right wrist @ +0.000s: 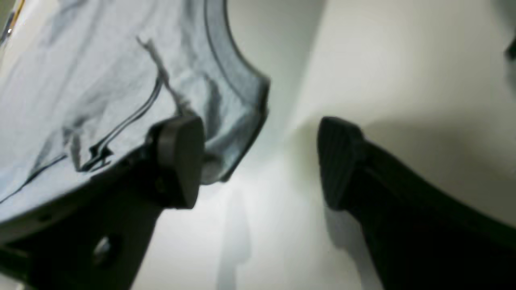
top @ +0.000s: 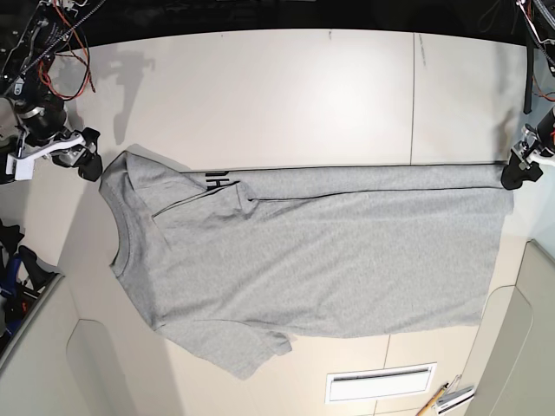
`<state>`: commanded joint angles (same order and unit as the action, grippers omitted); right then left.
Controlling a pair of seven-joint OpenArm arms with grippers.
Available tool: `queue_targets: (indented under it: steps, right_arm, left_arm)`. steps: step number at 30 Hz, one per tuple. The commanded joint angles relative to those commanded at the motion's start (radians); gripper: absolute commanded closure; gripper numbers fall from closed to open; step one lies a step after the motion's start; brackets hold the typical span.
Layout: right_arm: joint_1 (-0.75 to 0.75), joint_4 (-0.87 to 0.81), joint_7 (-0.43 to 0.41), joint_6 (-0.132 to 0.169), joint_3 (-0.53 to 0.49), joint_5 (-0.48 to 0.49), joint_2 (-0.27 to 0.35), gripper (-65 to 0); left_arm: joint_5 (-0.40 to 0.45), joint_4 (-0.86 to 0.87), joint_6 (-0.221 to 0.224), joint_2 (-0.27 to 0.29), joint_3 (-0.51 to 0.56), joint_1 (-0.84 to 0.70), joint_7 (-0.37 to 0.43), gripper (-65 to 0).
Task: Fold the T-shirt properly
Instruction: 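Lift the pinched side edge and fold it over toward the shirt's middle, then lower the folded edge onto the shirt and open both grippers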
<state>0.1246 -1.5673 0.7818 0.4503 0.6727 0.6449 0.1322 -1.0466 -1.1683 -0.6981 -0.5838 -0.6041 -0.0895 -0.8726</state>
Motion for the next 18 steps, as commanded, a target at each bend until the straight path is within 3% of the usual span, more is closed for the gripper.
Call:
queue_targets:
  steps: [4,7,15,18]
  right_arm:
    - [-0.006,0.089,0.0,0.052,-0.008,0.061,0.0,-43.7]
    - [-0.023,0.114,0.001,0.068,-0.014,0.078,-0.003,-43.7]
    - [-0.031,0.116,-0.023,0.068,-0.159,0.068,-0.005,-43.7]
    - [-0.047,0.116,-0.026,0.062,-0.179,0.033,-0.043,-43.7]
  left_arm:
    - [0.031,0.0,0.0,0.025,0.003,0.0,0.001,-48.1]
    - [0.05,0.0,0.0,0.036,0.004,0.0,0.021,-48.1]
    - [0.148,0.001,0.0,0.061,0.008,0.001,0.088,-48.0]
    - [0.154,0.001,0.0,0.063,0.056,0.001,0.092,-48.0]
